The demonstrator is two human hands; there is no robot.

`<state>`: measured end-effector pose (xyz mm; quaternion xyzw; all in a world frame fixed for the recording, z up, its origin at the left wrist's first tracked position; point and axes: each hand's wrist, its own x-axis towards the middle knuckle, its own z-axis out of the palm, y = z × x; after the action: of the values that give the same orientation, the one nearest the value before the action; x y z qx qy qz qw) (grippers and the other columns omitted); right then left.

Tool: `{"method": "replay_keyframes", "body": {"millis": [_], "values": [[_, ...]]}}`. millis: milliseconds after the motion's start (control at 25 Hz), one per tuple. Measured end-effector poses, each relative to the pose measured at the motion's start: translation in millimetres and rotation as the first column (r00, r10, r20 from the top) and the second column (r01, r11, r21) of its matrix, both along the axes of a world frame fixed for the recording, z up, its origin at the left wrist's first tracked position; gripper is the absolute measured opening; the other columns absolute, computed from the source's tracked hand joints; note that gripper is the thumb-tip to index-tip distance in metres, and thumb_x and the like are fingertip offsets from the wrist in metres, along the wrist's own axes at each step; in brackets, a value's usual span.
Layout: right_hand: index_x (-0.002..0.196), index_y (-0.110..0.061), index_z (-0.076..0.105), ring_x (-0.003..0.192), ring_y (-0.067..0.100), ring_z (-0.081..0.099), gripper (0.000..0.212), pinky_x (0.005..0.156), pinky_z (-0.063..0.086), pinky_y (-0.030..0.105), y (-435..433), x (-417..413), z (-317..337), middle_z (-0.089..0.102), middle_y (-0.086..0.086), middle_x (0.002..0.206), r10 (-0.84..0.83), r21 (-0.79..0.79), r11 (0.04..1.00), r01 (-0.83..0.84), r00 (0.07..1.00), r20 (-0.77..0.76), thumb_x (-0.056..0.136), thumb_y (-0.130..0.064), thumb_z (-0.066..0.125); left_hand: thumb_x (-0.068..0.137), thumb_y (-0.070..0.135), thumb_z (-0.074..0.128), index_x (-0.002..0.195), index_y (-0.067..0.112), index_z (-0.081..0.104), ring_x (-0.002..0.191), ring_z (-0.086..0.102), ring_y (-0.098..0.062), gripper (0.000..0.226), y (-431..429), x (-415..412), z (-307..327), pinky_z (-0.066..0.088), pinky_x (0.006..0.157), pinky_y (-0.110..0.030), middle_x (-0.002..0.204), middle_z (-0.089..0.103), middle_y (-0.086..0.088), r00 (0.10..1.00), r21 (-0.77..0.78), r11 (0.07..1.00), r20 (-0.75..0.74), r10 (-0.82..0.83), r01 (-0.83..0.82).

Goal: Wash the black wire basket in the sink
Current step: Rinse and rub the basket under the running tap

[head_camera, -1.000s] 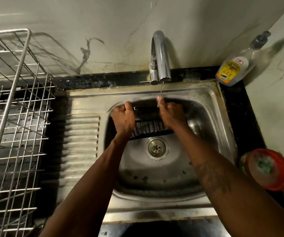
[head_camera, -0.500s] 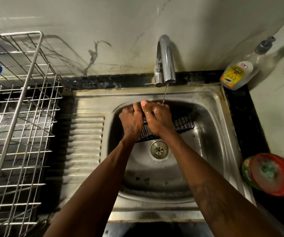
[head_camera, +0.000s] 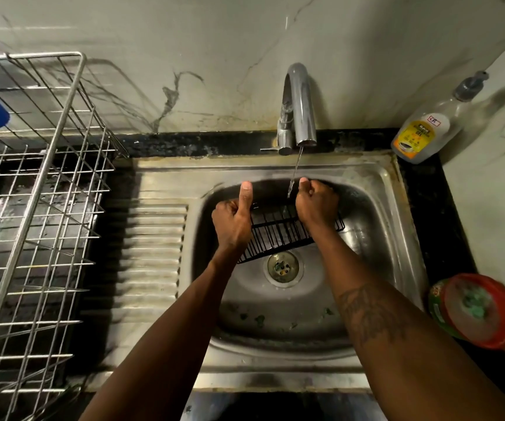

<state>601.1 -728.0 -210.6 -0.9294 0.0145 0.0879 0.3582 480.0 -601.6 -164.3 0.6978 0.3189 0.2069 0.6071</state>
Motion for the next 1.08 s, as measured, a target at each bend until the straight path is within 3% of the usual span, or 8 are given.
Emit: {"method": "replay_keyframes", "body": {"millis": [80, 240, 440, 520, 720, 800, 920, 1080], "values": [[0.099, -0.011, 0.076, 0.086, 0.025, 0.066, 0.056, 0.069, 0.044, 0.026, 2.2, 7.7, 0.6, 0.073, 0.013, 0.095, 0.0, -0.031, 1.0, 0.0, 1.0, 0.006, 0.102, -0.052, 0.037, 0.089, 0.063, 0.062, 0.078, -0.011, 0.058, 0.053, 0.051, -0.027, 0.075, 14.5, -0.2, 2.2, 0.045, 0.051, -0.03, 0.066, 0.059, -0.019, 0.985, -0.097, 0.98, 0.03, -0.17, 0.172], [0.087, -0.017, 0.074, 0.081, 0.022, 0.065, 0.058, 0.073, 0.046, 0.03, -1.3, 18.9, 5.4, 0.07, 0.006, 0.085, 0.091, -0.025, 0.995, -0.094, 0.992, -0.086, 0.105, -0.053, 0.033, 0.093, 0.035, 0.069, 0.067, 0.0, 0.057, 0.053, 0.045, -0.01, 0.045, 38.6, -5.3, 6.1, 0.041, 0.058, -0.019, 0.057, 0.051, 0.001, 0.9, -0.045, 0.902, -0.056, -0.432, 0.43], [0.099, -0.017, 0.075, 0.082, 0.02, 0.068, 0.044, 0.078, 0.056, 0.031, -3.5, 16.3, 8.9, 0.072, 0.006, 0.088, 0.031, 0.051, 0.998, -0.032, 0.999, 0.025, 0.105, -0.046, 0.042, 0.099, 0.043, 0.061, 0.07, -0.005, 0.052, 0.052, 0.04, -0.016, 0.056, 34.3, -1.2, 2.7, 0.038, 0.051, -0.027, 0.058, 0.045, -0.006, 0.967, -0.027, 0.97, -0.07, -0.244, 0.243], [0.105, -0.015, 0.074, 0.084, 0.019, 0.065, 0.04, 0.072, 0.047, 0.026, 7.5, 17.4, 18.3, 0.072, 0.006, 0.095, 0.059, -0.03, 0.998, -0.062, 0.994, -0.095, 0.104, -0.044, 0.047, 0.1, 0.05, 0.054, 0.074, -0.001, 0.062, 0.052, 0.045, -0.01, 0.058, 29.9, 8.5, 4.8, 0.042, 0.053, -0.026, 0.059, 0.054, -0.003, 0.982, 0.083, 0.993, -0.179, -0.064, 0.08], [0.1, -0.013, 0.069, 0.077, 0.021, 0.059, 0.055, 0.074, 0.047, 0.029, 29.9, 4.0, 24.9, 0.065, 0.006, 0.092, 0.051, -0.09, 0.993, -0.082, 0.953, -0.298, 0.104, -0.054, 0.033, 0.094, 0.057, 0.059, 0.083, 0.01, 0.071, 0.078, 0.068, -0.019, 0.05, 17.9, 37.3, -2.5, 0.058, 0.074, -0.036, 0.078, 0.071, -0.004, 0.856, -0.005, 0.944, -0.423, 0.297, -0.33], [0.118, -0.012, 0.065, 0.101, 0.027, 0.062, 0.069, 0.097, 0.049, 0.042, 42.7, -12.2, 29.1, 0.066, 0.012, 0.113, -0.005, -0.11, 0.993, -0.031, 0.95, -0.313, 0.101, -0.059, 0.018, 0.094, 0.055, 0.06, 0.105, 0.005, 0.07, 0.09, 0.065, -0.026, 0.053, 13.4, 40.7, -3.7, 0.055, 0.078, -0.037, 0.098, 0.07, -0.009, 0.793, -0.061, 0.905, -0.509, 0.334, -0.421], [0.159, -0.011, 0.017, 0.154, 0.031, 0.012, 0.081, 0.124, 0.005, 0.052, 63.6, -40.1, 44.9, 0.012, 0.013, 0.167, 0.112, -0.098, 0.983, -0.153, 0.934, -0.34, 0.1, -0.064, 0.005, 0.098, 0.048, 0.057, 0.122, 0.001, 0.065, 0.099, 0.066, -0.03, 0.053, 11.9, 42.8, -4.3, 0.055, 0.082, -0.035, 0.114, 0.069, -0.014, 0.81, -0.247, 0.87, -0.532, 0.247, -0.427], [0.16, -0.008, -0.003, 0.156, 0.027, -0.004, 0.08, 0.124, -0.006, 0.051, 80.1, -47.6, 51.2, -0.004, 0.012, 0.169, 0.131, -0.08, 0.983, -0.166, 0.935, -0.33, 0.102, -0.061, 0.011, 0.092, 0.047, 0.063, 0.118, 0.008, 0.068, 0.096, 0.071, -0.03, 0.047, 14.7, 38.5, -3.0, 0.061, 0.083, -0.04, 0.111, 0.072, -0.012, 0.842, -0.419, 0.774, -0.473, 0.26, -0.474]]}}
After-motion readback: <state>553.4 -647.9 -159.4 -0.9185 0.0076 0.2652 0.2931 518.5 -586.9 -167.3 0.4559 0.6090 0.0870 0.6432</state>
